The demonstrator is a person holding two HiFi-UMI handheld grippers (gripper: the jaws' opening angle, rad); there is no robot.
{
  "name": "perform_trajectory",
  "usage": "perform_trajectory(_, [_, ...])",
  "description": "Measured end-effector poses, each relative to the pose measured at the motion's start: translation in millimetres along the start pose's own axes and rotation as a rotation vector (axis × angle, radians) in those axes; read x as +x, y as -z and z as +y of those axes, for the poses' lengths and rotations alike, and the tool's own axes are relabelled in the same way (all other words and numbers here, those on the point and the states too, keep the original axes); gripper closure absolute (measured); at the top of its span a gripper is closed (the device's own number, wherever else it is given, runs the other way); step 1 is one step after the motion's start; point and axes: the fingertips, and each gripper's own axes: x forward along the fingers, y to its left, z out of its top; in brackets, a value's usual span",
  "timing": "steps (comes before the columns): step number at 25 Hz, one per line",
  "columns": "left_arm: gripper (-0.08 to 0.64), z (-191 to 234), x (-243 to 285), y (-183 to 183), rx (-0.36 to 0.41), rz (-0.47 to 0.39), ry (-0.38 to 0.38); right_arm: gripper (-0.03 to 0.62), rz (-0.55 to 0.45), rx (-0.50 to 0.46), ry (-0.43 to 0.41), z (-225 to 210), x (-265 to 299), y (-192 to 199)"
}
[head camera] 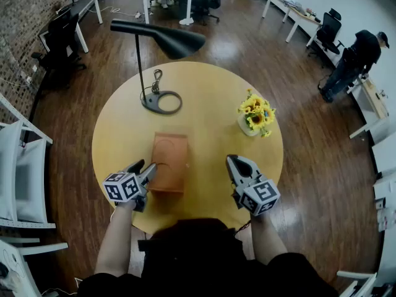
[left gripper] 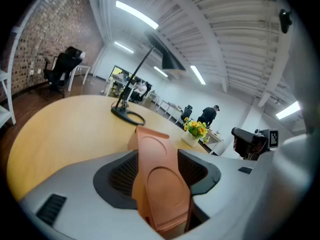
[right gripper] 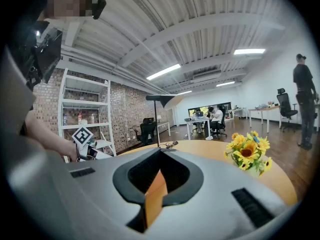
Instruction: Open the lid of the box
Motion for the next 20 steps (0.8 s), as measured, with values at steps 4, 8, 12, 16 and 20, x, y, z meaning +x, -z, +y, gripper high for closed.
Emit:
perform_trajectory(4, [0.307,16.5,16.7,24.6,-0.046,0.086,-0.036,0.589,0.031,-0.003,-0.031,7.5,11.0,9.7])
perform_trajectory(8, [0.307,22.1,23.0,40.4,-0.042,0.136,-0.065,0.589,0.075,0.006,-0.055,8.5,18.0,25.2])
perform_trajectory(12, [0.325,26.0,24.0,51.0,-0.056,0.181,-0.089,0.588,0.146,-0.035,-0.086,13.0,33.4,44.0])
perform_trajectory(16, [0.348,23.6,22.0,51.5,-0.085,0.193,-0.108,0.588,0.238,-0.155,-0.147,19.9,51.8,68.9])
perform_trajectory(20, [0.348,24.0,24.1,50.8,-0.082,0.222,-0.13,0.53,0.368,-0.291,-0.25,36.2,76.8,105.2])
